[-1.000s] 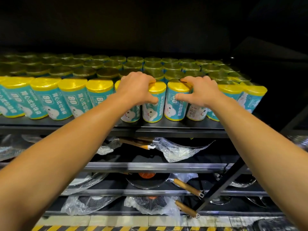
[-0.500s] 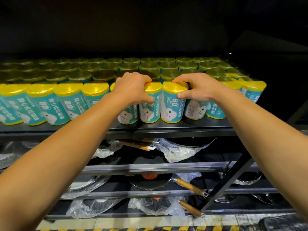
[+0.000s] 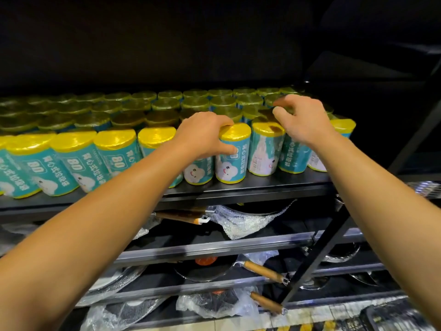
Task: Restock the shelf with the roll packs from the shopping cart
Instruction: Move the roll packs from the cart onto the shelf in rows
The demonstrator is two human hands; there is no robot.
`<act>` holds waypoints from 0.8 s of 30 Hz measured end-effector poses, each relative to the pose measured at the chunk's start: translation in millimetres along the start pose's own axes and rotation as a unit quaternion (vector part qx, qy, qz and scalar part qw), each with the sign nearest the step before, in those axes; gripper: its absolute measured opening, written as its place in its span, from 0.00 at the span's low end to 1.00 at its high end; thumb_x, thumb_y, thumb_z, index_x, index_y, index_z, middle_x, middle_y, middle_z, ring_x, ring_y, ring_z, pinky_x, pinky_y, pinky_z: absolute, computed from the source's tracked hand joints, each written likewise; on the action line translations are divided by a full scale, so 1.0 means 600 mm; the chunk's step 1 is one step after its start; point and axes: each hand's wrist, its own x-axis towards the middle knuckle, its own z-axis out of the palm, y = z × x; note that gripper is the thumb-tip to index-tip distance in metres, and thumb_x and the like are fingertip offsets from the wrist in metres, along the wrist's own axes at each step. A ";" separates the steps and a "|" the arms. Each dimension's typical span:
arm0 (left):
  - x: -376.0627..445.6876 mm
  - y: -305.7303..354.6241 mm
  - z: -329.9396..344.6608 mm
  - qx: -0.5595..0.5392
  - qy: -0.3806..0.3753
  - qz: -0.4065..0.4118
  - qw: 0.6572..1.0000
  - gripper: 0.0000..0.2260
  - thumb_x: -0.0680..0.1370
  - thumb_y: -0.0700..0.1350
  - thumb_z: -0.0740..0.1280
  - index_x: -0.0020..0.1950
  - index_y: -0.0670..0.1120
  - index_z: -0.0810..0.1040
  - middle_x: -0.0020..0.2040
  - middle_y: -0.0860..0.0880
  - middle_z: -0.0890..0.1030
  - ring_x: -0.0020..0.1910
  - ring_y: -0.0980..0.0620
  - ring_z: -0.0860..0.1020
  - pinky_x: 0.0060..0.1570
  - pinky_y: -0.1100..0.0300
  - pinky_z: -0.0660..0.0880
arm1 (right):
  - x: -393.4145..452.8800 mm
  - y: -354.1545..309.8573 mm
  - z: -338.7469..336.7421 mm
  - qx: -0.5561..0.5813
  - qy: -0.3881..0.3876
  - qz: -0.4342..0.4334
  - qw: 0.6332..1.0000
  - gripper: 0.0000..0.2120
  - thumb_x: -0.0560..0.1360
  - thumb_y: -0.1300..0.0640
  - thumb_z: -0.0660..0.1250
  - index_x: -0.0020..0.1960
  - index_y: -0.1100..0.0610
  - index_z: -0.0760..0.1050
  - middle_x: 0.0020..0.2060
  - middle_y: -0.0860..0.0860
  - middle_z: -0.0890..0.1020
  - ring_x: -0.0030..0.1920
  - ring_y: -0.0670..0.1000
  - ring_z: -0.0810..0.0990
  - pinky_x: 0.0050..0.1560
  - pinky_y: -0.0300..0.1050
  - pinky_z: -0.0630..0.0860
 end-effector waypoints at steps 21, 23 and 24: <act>0.008 0.023 0.000 0.017 0.009 -0.008 1.000 0.34 0.69 0.65 0.73 0.71 0.54 0.70 0.64 0.48 0.76 0.62 0.45 0.74 0.55 0.48 0.74 | -0.017 0.030 -0.008 -0.084 -0.112 -0.026 0.990 0.25 0.76 0.34 0.64 0.68 0.45 0.76 0.61 0.57 0.76 0.67 0.61 0.69 0.66 0.56 0.68; 0.015 0.037 -0.006 0.000 0.016 0.003 1.000 0.34 0.69 0.65 0.72 0.72 0.55 0.70 0.65 0.48 0.75 0.64 0.44 0.73 0.58 0.46 0.75 | -0.015 0.045 -0.016 -0.016 -0.049 -0.027 0.998 0.19 0.80 0.41 0.62 0.63 0.51 0.80 0.57 0.58 0.79 0.63 0.59 0.74 0.58 0.47 0.68; 0.021 0.047 -0.008 -0.009 0.025 0.013 1.000 0.33 0.70 0.65 0.71 0.72 0.55 0.70 0.66 0.48 0.75 0.64 0.44 0.73 0.59 0.46 0.75 | -0.014 0.055 -0.021 -0.001 -0.013 -0.018 1.000 0.18 0.81 0.44 0.61 0.61 0.53 0.81 0.55 0.58 0.80 0.60 0.59 0.76 0.54 0.45 0.67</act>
